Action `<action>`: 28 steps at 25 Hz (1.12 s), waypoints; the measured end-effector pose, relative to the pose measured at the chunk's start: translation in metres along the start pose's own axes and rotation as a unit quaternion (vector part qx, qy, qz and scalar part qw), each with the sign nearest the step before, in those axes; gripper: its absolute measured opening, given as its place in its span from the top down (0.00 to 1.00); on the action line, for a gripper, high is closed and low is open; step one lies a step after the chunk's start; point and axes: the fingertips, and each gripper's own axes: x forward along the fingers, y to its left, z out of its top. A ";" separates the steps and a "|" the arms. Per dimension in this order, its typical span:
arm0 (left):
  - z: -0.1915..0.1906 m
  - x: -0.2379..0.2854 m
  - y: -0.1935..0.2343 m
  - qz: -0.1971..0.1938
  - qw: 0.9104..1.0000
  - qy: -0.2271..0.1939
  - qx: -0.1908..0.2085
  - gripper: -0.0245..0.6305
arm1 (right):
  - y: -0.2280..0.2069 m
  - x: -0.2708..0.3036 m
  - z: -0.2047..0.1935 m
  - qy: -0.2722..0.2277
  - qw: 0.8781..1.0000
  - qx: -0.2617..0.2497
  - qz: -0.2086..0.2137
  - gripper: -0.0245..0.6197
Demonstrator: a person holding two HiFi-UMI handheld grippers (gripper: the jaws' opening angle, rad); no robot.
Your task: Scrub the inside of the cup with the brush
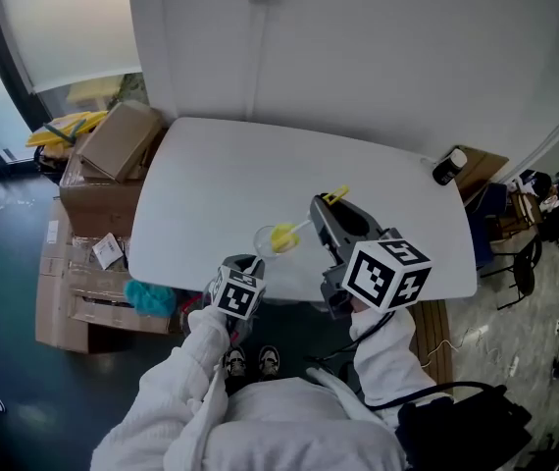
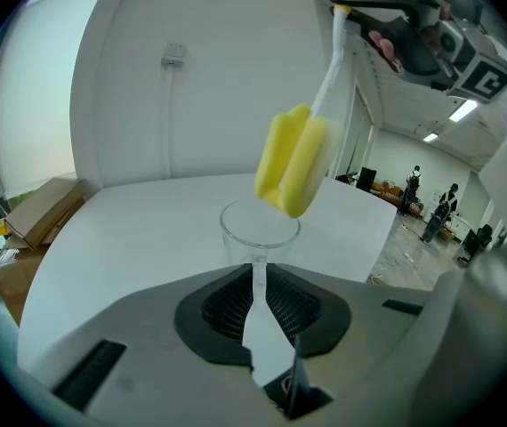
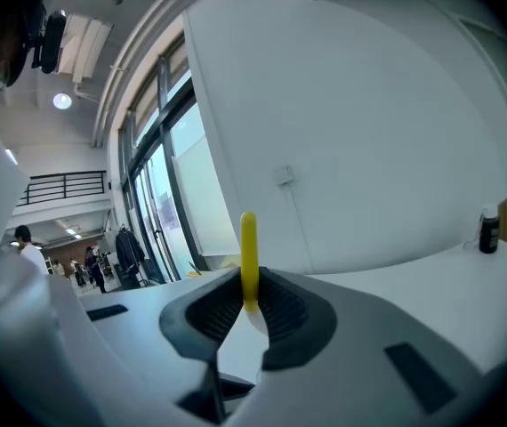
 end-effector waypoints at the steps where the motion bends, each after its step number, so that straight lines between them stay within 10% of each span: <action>1: 0.000 0.000 0.000 -0.001 1.000 0.001 -0.001 0.89 | 0.003 0.005 -0.004 0.005 1.000 -0.003 0.004 0.80; 28: -0.001 -0.001 0.001 -0.013 1.000 0.005 -0.009 0.89 | 0.015 0.060 -0.107 0.142 0.988 0.042 0.038 0.77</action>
